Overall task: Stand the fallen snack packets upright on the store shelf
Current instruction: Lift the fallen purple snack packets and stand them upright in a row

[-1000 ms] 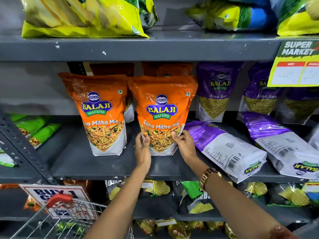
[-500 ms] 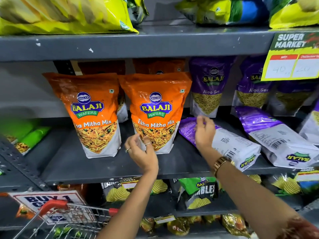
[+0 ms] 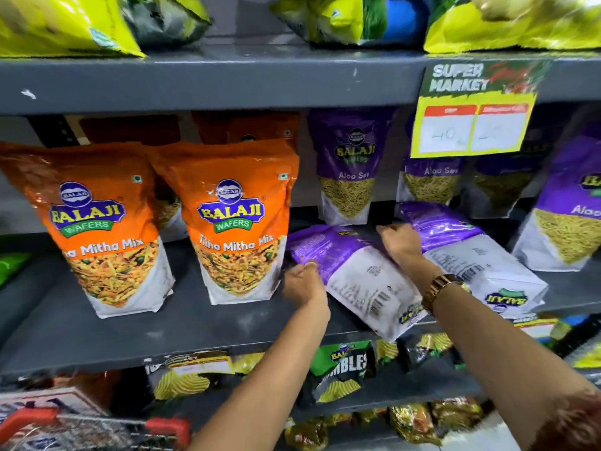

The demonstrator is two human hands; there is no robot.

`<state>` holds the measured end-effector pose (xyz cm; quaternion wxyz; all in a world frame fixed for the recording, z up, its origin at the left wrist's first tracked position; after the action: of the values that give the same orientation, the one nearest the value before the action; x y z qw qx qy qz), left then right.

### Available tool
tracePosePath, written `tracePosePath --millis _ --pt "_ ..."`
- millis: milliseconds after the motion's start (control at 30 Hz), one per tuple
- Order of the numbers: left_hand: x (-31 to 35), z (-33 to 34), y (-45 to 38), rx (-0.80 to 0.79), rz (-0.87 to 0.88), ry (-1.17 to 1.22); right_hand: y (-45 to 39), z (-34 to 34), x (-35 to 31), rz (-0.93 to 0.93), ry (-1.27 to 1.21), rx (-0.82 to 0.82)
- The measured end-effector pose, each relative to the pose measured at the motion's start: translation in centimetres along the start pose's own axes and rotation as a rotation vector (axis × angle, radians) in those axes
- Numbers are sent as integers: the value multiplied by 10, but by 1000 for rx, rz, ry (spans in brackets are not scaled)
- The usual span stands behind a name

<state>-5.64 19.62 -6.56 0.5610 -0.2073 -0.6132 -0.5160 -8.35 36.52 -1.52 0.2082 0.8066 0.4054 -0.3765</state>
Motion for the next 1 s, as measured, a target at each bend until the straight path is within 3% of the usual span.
tracePosePath --millis 133,267,367,567,667,800,900,1000 --pt "-24 20 -6 26 -129 -85 -13 4 16 85 60 -230" --pt "-32 39 -10 89 -140 -44 -42 30 40 58 -57 -439" --pt "-21 42 4 130 -96 -15 -71 50 62 79 -111 -459" --pt "-2 55 30 146 162 61 -37 7 32 180 -413 -421" --pt "18 60 38 93 410 87 -31 -13 13 109 -654 -435" --pt "53 71 41 -69 654 92 -31 -31 2 -109 -879 -316" --pt "52 70 31 -158 639 102 -32 -28 17 -234 -842 -290" --pt "32 60 19 -180 564 79 -32 -18 38 -240 -796 -332"
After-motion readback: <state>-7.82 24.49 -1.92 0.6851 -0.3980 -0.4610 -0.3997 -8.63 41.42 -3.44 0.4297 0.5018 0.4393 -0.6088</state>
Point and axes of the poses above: each hand's wrist, its own y-axis away from the middle knuckle, its own z-axis out of the palm, x = y × z, the point moved 2 cm from there along -y, towards the middle knuckle, and after that the axes turned 2 degrees about z, right-handed, at the moved point
